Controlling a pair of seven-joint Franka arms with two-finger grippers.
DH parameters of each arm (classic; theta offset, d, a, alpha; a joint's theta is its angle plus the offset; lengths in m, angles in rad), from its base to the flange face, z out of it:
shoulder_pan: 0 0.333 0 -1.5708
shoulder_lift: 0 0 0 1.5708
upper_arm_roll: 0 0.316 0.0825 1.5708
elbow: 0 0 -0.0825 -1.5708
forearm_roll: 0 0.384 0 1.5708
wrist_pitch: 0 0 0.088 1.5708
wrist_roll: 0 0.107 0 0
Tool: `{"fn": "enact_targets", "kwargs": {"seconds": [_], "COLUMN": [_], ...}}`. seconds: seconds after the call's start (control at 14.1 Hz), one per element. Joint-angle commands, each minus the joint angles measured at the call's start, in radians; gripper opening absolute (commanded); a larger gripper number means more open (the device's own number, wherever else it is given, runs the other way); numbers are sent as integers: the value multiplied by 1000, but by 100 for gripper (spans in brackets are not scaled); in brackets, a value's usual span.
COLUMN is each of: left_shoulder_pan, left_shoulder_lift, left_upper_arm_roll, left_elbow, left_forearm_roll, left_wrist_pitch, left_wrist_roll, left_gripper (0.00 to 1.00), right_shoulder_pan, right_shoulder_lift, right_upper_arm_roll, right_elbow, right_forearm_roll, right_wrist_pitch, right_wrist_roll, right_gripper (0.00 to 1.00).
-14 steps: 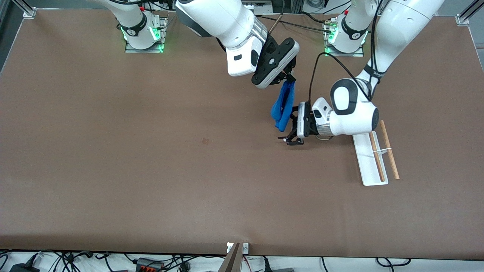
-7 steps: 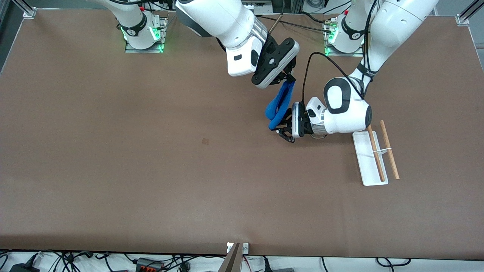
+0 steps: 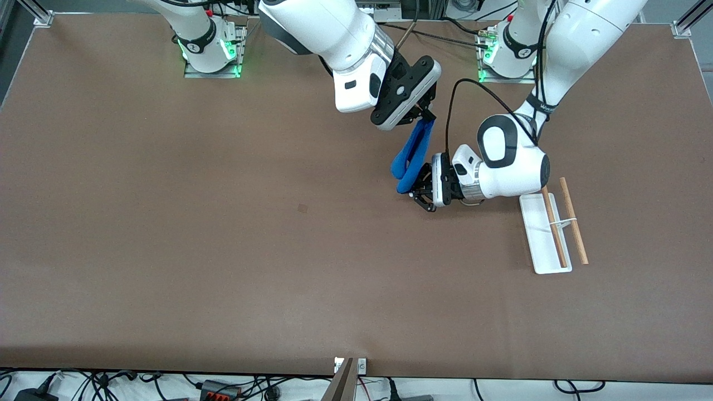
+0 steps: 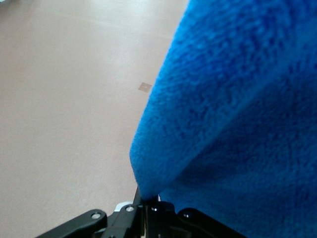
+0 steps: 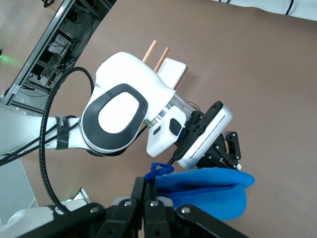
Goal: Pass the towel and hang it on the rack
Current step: 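Grasp the hanging towel with the left gripper, then drape the towel over the dowels with the left gripper while the right gripper withdraws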
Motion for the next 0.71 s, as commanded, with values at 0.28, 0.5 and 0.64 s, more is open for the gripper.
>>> {"fn": "enact_targets", "kwargs": {"seconds": [0.28, 0.5, 0.64], "left_shoulder_pan": [77, 128, 136], "left_shoulder_lift": [-40, -109, -137], "left_upper_arm_roll": [45, 46, 77], "left_elbow": [3, -6, 18], "left_forearm_roll": [114, 202, 325], "left_wrist_pitch": [-48, -123, -199], "left_wrist_roll": [-36, -167, -291], "left_gripper": [0, 0, 0], "right_shoulder_pan": [5, 6, 0], "right_shoulder_lift": [-6, -6, -6], "right_upper_arm_roll": [-2, -2, -2], "right_elbow": [-7, -7, -7], "right_forearm_roll": [-17, -17, -60], "right_wrist_pitch": [14, 14, 11], "right_wrist_roll": [23, 24, 21], "right_gripper": [0, 53, 100]}}
